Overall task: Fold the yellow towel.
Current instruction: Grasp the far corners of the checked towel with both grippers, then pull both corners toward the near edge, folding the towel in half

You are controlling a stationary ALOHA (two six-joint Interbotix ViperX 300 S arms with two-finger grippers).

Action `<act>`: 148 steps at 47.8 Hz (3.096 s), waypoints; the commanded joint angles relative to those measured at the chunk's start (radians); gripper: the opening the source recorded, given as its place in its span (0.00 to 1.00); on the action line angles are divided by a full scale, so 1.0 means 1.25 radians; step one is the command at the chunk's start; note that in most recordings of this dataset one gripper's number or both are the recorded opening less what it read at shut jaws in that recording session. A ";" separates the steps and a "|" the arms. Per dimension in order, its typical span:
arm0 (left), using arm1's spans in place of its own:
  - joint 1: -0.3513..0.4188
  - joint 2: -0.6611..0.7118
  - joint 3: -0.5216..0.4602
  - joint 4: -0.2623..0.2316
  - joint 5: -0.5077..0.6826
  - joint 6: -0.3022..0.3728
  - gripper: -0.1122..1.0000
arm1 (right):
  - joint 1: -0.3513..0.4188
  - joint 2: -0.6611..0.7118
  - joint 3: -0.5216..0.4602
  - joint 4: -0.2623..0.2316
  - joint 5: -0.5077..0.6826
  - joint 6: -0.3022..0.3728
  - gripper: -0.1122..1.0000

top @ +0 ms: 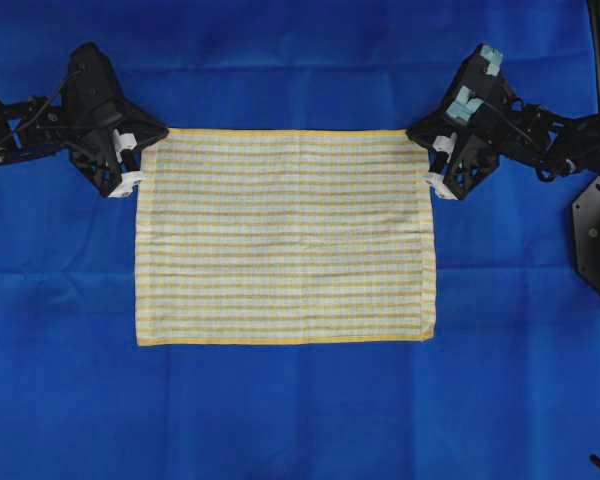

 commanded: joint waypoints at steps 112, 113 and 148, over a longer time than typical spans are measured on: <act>-0.560 -0.271 0.016 -0.004 0.158 -0.256 0.12 | 0.606 -0.164 0.010 0.335 0.059 0.001 0.14; -0.561 -0.269 0.013 -0.004 0.158 -0.256 0.12 | 0.611 -0.166 0.007 0.334 0.063 0.001 0.14; -0.549 -0.242 -0.018 -0.004 0.155 -0.255 0.22 | 0.639 -0.174 -0.021 0.335 0.152 0.000 0.15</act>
